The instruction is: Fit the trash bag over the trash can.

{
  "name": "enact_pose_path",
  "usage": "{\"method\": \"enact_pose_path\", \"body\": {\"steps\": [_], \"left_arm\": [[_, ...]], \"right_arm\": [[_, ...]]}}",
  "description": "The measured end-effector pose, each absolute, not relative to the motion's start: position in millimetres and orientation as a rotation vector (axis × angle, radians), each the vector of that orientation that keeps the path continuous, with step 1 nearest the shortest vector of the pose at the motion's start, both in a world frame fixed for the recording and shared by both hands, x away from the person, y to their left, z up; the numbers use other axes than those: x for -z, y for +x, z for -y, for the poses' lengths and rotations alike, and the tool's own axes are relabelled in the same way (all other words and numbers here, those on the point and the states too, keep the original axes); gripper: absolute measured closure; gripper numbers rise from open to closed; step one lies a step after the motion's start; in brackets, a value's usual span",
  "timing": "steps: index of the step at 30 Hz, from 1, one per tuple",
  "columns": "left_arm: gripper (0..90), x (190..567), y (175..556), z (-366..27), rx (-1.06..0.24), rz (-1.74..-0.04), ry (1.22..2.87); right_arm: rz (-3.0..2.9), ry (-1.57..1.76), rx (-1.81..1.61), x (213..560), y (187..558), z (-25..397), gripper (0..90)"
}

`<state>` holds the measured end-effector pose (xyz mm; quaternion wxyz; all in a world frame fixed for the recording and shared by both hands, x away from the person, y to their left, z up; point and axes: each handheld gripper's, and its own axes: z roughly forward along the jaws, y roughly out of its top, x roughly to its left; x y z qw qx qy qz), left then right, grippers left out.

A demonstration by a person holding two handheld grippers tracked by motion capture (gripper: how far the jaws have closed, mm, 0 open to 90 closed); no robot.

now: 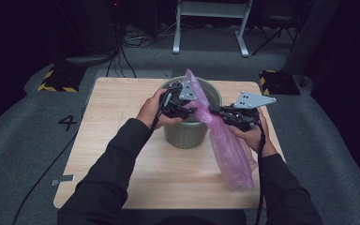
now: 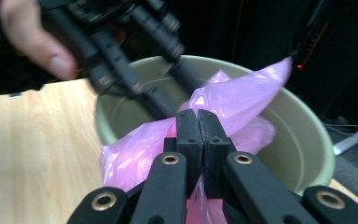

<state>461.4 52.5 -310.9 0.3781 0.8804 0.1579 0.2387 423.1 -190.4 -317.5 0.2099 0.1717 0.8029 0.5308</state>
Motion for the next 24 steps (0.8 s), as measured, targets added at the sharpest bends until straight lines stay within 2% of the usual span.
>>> {"method": "enact_pose_path", "body": {"steps": [1,2,3,7,12,14,24], "left_arm": [[48.0,311,461,-53,-0.61,-0.404,2.25],[48.0,310,464,-54,-0.654,-0.46,2.201],[40.3,307,468,-57,-0.683,-0.533,2.139],[39.6,303,477,-56,-0.681,-0.623,2.062],[45.2,304,488,-42,-0.702,-0.648,2.146],[48.0,302,489,-35,-0.717,-0.617,2.232],[61.5,310,481,-29,-0.597,-0.443,2.393]], "right_arm": [[-2.233,0.478,-1.476,318,423,190,88.8],[-2.241,0.475,-1.476,317,422,191,88.9],[-2.258,0.455,-1.467,317,421,190,89.0],[-2.29,0.434,-1.461,316,422,188,89.0],[-2.325,0.394,-1.46,315,422,182,88.8],[-2.335,0.389,-1.469,315,422,181,88.5],[-2.287,0.445,-1.471,313,426,184,87.9]]}}
